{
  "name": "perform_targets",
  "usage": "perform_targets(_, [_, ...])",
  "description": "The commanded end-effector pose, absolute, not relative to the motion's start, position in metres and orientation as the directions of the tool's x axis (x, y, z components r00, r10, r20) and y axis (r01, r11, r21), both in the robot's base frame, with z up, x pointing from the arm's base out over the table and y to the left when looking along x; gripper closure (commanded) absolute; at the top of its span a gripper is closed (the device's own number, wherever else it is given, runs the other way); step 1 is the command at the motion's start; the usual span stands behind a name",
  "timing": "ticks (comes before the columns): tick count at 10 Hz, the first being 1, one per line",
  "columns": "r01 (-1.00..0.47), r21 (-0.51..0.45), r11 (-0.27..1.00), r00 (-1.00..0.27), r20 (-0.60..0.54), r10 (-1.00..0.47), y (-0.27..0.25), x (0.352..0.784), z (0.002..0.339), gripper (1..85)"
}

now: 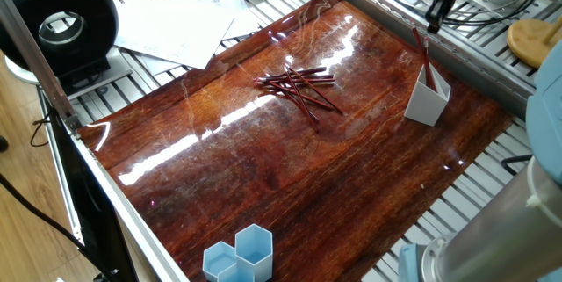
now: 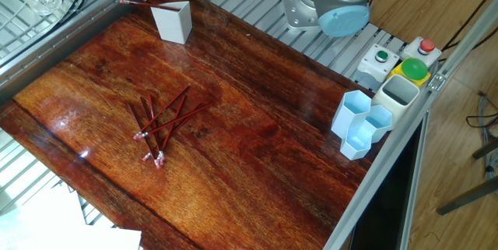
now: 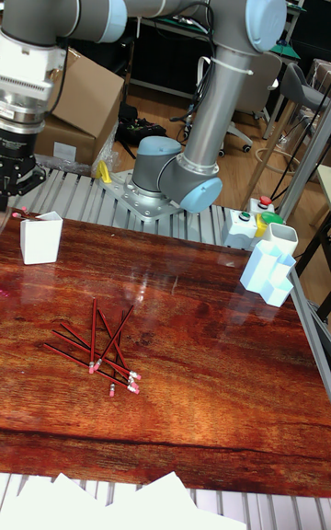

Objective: Put the pen into the pen holder

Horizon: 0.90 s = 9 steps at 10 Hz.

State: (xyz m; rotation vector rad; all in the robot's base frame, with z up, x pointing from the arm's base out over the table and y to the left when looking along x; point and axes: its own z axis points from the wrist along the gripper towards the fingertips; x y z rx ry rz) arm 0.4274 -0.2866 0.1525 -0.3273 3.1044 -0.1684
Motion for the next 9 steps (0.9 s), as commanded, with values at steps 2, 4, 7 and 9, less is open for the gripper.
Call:
perform_targets(2, [-0.184,-0.110,0.977,-0.983,0.006,-0.184,-0.288,0.424,0.154,84.7])
perform_targets(4, [-0.187,-0.112,0.976,-0.982,-0.017,-0.190,-0.287,0.430,0.154,84.7])
perform_targets(7, [-0.204,-0.083,0.976,-0.977,-0.041,-0.207,-0.279,0.435,0.153,84.7])
perform_targets(9, [-0.214,-0.102,0.971,-0.975,-0.041,-0.219,-0.283,0.436,0.154,84.7])
